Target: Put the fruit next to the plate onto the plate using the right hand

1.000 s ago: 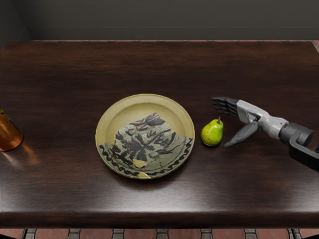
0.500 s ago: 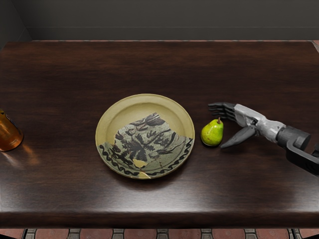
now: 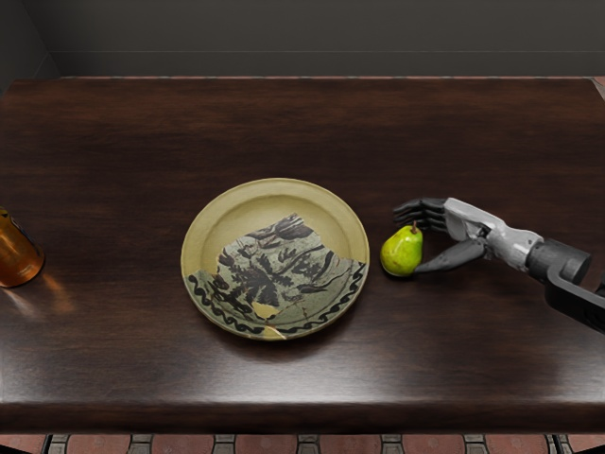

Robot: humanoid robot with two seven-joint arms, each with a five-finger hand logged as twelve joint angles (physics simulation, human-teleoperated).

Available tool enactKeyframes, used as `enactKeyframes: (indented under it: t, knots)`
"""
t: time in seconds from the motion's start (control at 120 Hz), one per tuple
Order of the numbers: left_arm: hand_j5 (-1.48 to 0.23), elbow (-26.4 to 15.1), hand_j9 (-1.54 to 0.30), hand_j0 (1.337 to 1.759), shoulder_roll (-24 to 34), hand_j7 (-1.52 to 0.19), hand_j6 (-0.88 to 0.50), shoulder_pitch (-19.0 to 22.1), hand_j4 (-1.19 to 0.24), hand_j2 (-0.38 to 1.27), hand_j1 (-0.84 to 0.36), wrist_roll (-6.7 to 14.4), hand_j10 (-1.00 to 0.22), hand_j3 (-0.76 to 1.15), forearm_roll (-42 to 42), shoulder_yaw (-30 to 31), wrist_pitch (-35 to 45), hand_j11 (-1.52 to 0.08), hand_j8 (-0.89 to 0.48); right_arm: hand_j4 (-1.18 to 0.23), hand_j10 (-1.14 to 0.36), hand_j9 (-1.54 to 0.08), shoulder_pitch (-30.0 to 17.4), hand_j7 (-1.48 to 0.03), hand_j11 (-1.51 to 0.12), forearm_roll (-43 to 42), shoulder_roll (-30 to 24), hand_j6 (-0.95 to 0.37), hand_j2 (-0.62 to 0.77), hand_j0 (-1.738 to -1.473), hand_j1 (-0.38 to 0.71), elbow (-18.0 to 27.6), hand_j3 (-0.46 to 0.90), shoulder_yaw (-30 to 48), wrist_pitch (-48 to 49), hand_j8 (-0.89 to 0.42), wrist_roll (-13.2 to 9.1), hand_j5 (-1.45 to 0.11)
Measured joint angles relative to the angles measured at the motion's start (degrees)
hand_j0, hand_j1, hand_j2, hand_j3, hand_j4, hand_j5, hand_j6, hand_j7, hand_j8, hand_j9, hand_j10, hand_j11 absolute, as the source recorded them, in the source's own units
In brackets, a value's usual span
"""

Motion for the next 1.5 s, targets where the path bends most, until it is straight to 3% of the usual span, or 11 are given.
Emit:
enactKeyframes:
  t: [0.417, 0.933, 1.267, 1.5]
  knots:
    - [0.00, 0.00, 0.00, 1.658, 0.00, 0.00, 0.00, 0.00, 0.00, 0.00, 0.35, 0.00, 0.00, 0.00, 0.01, 0.00, -0.01, 0.00, 0.00, -0.46, -0.46, -0.59, 0.02, -0.59, -0.59, -0.02, -0.09, -0.46, -0.02, -1.658, 0.18, 0.71, 0.00, 0.12, 1.96, -0.43, 0.39, -0.59]
    - [0.00, 0.00, 0.00, 1.658, 0.00, 0.00, 0.00, 0.00, 0.00, 0.00, 0.35, 0.00, 0.00, 0.00, 0.01, 0.00, -0.01, 0.00, 0.00, -0.54, -0.54, -0.71, 0.60, -0.71, -0.71, 0.01, -2.51, -0.49, 0.18, -1.658, 0.22, 1.49, 0.00, 1.56, 9.27, -0.45, 1.25, -0.71]
    - [0.00, 0.00, 0.00, 1.658, 0.00, 0.00, 0.00, 0.00, 0.00, 0.00, 0.35, 0.00, 0.00, 0.00, 0.00, 0.00, -0.01, 0.00, 0.00, -0.56, -0.55, -0.73, 0.78, -0.73, -0.73, 0.02, -8.40, -0.49, 0.20, -1.658, 0.23, 7.41, 0.00, 5.66, 13.25, -0.45, 1.28, -0.73]
    - [0.00, 0.00, 0.00, 1.658, 0.00, 0.00, 0.00, 0.00, 0.00, 0.00, 0.35, 0.00, 0.00, 0.00, 0.01, 0.00, -0.01, 0.00, 0.00, -0.56, -0.56, -0.73, 0.81, -0.73, -0.73, 0.09, -8.64, -0.50, 0.22, -1.658, 0.23, 9.76, 0.00, 8.22, 14.54, -0.45, 1.28, -0.73]
